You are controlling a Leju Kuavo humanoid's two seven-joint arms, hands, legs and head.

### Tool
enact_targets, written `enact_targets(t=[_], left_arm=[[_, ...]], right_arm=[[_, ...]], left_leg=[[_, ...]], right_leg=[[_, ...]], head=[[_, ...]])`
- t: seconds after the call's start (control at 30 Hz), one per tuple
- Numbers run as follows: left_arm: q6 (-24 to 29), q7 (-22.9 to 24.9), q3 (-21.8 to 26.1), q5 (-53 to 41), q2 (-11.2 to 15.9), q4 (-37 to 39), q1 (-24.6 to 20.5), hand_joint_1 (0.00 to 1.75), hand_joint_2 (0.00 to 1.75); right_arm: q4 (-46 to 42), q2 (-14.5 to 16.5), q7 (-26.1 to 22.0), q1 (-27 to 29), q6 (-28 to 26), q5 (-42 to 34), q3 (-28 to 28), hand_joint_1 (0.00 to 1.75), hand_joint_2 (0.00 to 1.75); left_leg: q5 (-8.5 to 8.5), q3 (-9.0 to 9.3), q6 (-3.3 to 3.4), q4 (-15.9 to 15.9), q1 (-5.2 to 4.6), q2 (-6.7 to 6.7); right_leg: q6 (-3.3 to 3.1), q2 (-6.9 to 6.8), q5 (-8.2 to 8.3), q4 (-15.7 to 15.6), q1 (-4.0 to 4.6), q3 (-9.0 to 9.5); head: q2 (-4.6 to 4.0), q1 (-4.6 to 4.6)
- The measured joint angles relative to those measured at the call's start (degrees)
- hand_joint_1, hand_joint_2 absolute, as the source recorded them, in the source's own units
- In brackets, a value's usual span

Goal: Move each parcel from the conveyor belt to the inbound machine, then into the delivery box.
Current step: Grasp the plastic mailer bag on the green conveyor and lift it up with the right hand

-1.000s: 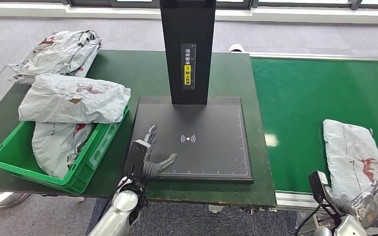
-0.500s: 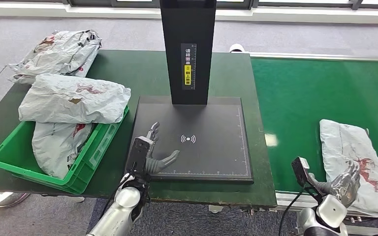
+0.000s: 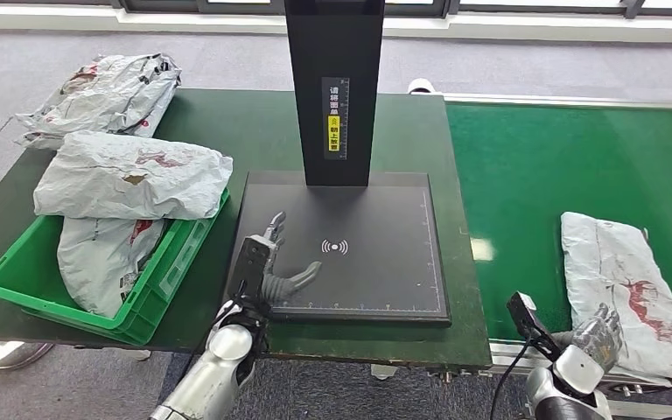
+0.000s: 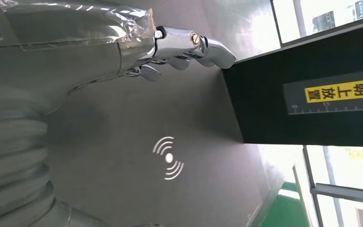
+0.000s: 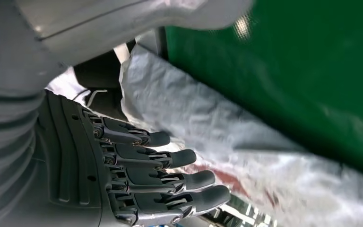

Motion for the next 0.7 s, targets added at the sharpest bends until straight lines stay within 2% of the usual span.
enact_targets(t=[0.13, 0.17, 0.27, 0.3, 0.5, 0.7], left_arm=[[-0.59, 0.14, -0.07, 0.26, -0.55, 1.81, -1.69, 0.0, 1.75], [-0.68, 0.16, -0.09, 0.32, -0.68, 2.24, -2.08, 0.0, 1.75], [-0.87, 0.23, -0.13, 0.44, -0.95, 3.27, -2.86, 0.0, 1.75], [-0.92, 0.25, -0.13, 0.51, -0.99, 3.54, -2.99, 0.0, 1.75], [-0.97, 0.3, -0.13, 1.22, -0.99, 4.29, -3.1, 0.0, 1.75], [-0.51, 0.76, -0.13, 1.4, -0.89, 3.96, -2.81, 0.0, 1.75]], right_arm=[[2.35, -0.68, 1.81, -0.79, 3.65, 0.96, 0.01, 0.0, 1.75], [2.66, -0.8, 2.09, -0.87, 4.27, 1.13, 0.02, 0.17, 1.75], [3.31, -1.08, 2.39, -1.06, 5.29, 1.34, 0.23, 1.47, 1.75], [3.45, -1.14, 2.4, -1.06, 5.6, 1.34, 0.33, 1.75, 1.75], [3.67, -1.31, 1.38, -0.3, 6.34, 0.56, 0.54, 1.75, 1.75], [3.2, -1.32, -0.15, -0.07, 4.12, -1.47, 0.83, 1.75, 1.75]], left_leg=[[-0.01, 0.13, 0.01, 0.01, 0.0, 0.01], [-0.02, 0.17, 0.02, 0.01, 0.01, 0.01], [-0.05, 0.31, 0.06, 0.02, 0.01, -0.02], [-0.06, 0.36, 0.07, 0.02, 0.01, -0.02], [-0.09, 0.46, 0.15, 0.08, 0.0, -0.04], [-0.09, 0.45, 0.15, 0.1, 0.0, -0.05]], right_leg=[[0.02, 0.03, 0.0, -0.02, 0.01, 0.12], [0.03, 0.03, -0.01, -0.04, 0.02, 0.18], [0.08, 0.01, -0.06, -0.09, 0.01, 0.37], [0.11, 0.0, -0.07, -0.11, 0.01, 0.44], [0.2, -0.02, -0.06, -0.15, 0.0, 0.64], [0.22, -0.02, -0.04, -0.15, 0.03, 0.64]], head=[[0.0, 0.0], [0.0, 0.0], [-0.01, 0.0], [0.0, 0.0], [-0.01, 0.0], [0.01, 0.0]])
